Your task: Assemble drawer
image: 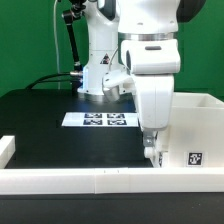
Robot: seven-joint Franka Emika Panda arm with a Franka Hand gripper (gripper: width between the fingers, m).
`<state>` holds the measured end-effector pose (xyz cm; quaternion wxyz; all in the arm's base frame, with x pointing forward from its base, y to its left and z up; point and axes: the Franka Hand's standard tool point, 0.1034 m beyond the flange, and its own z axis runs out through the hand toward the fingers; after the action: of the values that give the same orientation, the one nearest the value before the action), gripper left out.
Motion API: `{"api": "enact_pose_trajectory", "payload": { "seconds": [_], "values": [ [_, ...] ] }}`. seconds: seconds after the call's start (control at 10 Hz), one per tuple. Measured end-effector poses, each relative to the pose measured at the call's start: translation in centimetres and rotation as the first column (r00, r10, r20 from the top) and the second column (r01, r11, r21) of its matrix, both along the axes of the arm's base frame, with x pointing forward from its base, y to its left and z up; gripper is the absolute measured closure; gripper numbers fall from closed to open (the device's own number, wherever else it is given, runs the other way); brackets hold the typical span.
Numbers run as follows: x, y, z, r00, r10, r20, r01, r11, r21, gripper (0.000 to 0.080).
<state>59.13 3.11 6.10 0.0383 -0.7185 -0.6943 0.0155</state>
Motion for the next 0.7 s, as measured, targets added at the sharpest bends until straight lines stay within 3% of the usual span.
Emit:
{"api": "enact_pose_trajectory", "payload": {
  "seconds": [0.3,0.7],
  "values": [
    [0.5,1.3,0.7,1.000,0.011,-0.022,-0.012,1.000,-0.013,0.0151],
    [0.5,1.0,0.7,1.000,0.009,-0.024,-0.010,1.000,-0.018,0.0151]
  ]
}}
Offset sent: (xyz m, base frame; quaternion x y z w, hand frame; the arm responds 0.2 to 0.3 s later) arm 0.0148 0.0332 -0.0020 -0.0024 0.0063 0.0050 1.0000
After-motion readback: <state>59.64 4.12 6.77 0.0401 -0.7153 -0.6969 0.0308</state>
